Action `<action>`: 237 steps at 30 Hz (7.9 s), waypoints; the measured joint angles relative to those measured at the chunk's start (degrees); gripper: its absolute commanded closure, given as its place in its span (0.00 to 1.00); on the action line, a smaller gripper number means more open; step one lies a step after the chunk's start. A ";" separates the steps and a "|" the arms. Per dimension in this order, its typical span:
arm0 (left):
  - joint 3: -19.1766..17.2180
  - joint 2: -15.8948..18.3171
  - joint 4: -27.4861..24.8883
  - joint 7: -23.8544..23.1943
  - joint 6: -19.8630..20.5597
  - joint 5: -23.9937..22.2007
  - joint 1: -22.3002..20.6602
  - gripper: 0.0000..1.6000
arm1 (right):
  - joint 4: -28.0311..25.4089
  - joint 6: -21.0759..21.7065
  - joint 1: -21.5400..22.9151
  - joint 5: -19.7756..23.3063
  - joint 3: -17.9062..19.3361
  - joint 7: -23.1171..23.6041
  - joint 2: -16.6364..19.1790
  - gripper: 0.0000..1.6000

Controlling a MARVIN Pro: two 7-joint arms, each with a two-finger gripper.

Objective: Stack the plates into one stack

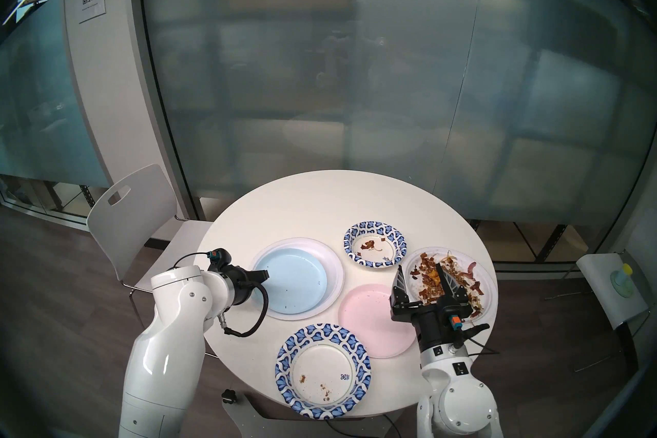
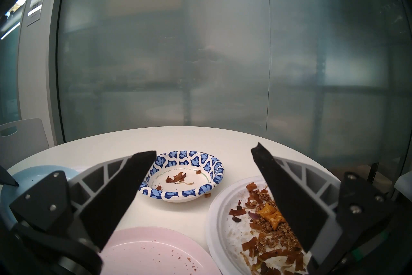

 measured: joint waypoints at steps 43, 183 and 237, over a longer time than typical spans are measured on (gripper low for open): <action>-0.20 18.50 -12.87 -13.33 -23.82 15.46 13.57 0.00 | 0.05 0.00 0.02 0.00 0.00 0.00 0.01 0.00; -10.02 13.32 -17.59 -32.08 -50.86 13.77 36.99 0.00 | -13.16 42.56 -10.19 13.42 4.00 -0.38 2.16 0.00; -10.48 12.01 -17.59 -33.18 -50.63 14.55 36.83 0.00 | -4.34 46.53 -1.70 5.98 -0.40 -4.08 5.91 0.05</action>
